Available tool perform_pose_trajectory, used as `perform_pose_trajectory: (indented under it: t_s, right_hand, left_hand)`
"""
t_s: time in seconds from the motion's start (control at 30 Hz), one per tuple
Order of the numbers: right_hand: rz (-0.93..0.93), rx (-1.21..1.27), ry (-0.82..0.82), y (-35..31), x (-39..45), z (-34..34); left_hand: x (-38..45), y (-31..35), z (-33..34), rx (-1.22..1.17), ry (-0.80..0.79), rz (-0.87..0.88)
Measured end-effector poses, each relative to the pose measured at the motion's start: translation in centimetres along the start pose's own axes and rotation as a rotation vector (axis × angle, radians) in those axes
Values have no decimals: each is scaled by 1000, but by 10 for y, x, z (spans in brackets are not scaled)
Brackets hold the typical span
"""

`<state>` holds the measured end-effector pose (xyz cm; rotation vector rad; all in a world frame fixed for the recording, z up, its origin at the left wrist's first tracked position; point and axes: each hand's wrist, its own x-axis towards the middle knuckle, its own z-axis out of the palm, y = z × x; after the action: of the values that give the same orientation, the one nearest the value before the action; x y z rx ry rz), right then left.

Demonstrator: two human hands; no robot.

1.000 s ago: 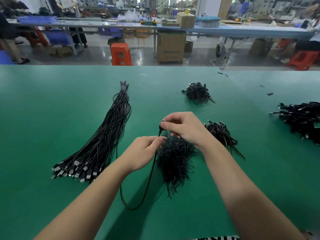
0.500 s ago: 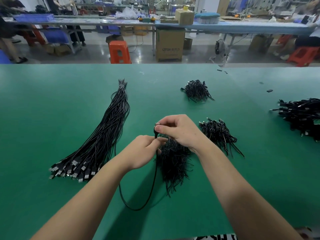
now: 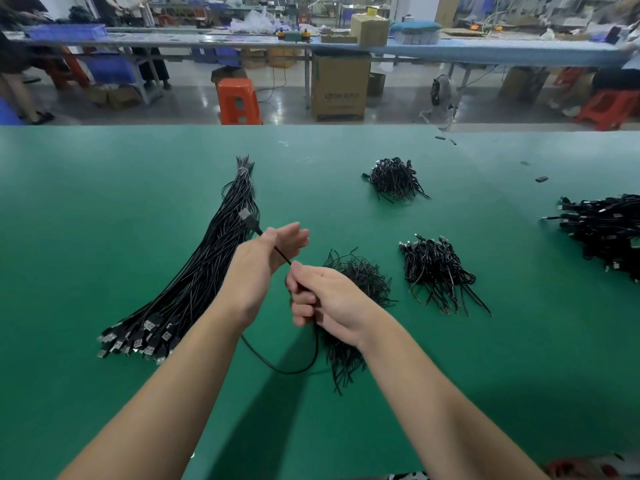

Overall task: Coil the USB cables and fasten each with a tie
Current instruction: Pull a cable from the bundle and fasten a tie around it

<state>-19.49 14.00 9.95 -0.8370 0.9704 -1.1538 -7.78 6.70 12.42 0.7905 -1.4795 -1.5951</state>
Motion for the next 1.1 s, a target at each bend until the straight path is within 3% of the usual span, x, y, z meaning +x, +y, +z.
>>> perform_pose_trajectory:
  t_s: [0.17, 0.23, 0.33, 0.47, 0.57, 0.67, 0.8, 0.93, 1.1]
  right_hand:
    - [72, 251, -97, 19, 4, 5]
    - [80, 353, -124, 24, 6, 3]
    - [79, 400, -188, 22, 8, -3]
    - [106, 163, -136, 12, 8, -8]
    - [118, 70, -65, 6, 8, -14]
    - [147, 90, -33, 1, 11, -21]
    - [99, 141, 7, -2, 14, -22]
    - [38, 164, 1, -1, 15, -20]
    - [24, 112, -26, 12, 19, -4]
  left_hand:
    - [7, 16, -4, -301, 70, 35]
    - [7, 26, -6, -415, 1, -5]
    - [-1, 36, -15, -433, -227, -112]
    - [-7, 39, -28, -3, -640, -260]
    - [-10, 40, -29, 441, -809, -412]
    - [-15, 32, -21, 766, -685, -551]
    - [-14, 15, -10, 728, -340, -404]
    - [-10, 3, -9, 290, -180, -297]
    - [7, -6, 0, -226, 163, -217]
